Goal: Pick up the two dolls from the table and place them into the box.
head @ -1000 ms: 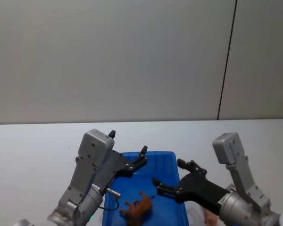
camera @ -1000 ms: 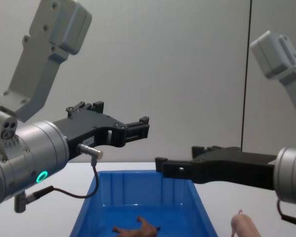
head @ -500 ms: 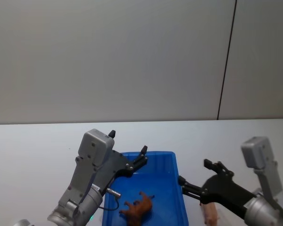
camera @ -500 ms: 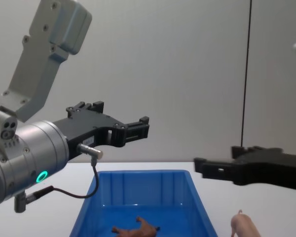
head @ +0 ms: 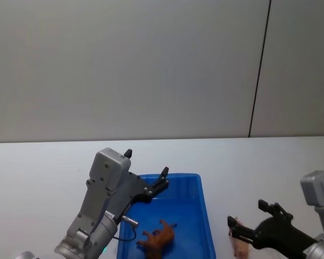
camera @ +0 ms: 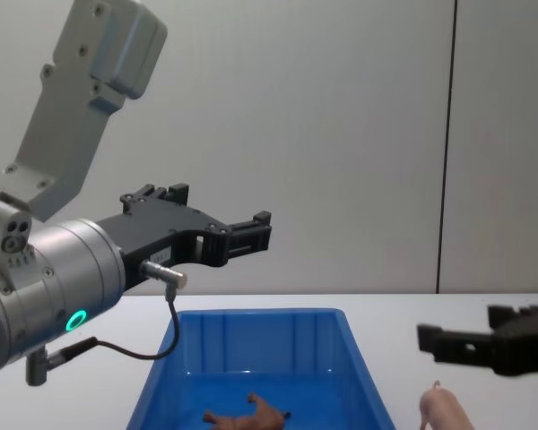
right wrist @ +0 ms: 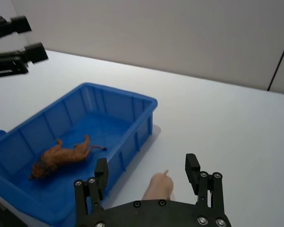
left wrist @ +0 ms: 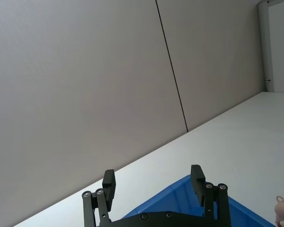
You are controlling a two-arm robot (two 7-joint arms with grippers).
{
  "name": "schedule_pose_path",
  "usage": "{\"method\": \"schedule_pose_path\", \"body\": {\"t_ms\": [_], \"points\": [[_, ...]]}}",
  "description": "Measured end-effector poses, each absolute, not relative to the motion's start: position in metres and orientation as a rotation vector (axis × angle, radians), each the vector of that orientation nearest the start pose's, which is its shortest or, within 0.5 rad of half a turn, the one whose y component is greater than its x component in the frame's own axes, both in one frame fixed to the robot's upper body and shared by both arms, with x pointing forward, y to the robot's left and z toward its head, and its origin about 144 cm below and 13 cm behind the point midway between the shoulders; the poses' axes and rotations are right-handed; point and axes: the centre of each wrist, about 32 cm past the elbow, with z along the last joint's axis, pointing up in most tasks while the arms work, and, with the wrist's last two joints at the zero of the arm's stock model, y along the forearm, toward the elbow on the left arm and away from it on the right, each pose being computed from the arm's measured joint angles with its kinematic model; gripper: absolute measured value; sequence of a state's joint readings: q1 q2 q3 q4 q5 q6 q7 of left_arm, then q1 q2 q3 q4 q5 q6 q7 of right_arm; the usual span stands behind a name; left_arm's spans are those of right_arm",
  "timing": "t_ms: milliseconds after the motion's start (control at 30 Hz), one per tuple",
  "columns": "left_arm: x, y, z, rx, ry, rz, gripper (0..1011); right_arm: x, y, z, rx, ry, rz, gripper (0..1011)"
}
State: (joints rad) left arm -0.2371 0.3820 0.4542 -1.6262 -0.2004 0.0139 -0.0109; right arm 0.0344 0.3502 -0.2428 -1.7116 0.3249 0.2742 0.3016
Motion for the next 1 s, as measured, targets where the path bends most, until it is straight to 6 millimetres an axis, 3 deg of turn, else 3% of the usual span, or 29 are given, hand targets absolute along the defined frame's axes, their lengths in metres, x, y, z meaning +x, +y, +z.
{"method": "schedule_pose_path", "body": {"t_ms": [667,1000], "points": [[0.492,0.198,1.204,0.061,-0.267,1.124,1001,0.452,-0.245,1.155,-0.262,0.260,-1.030,996],[0.492,0.198,1.204,0.061,-0.268,1.124,1001,0.457,-0.238,1.145,-0.277,0.289,-1.032,744]]}}
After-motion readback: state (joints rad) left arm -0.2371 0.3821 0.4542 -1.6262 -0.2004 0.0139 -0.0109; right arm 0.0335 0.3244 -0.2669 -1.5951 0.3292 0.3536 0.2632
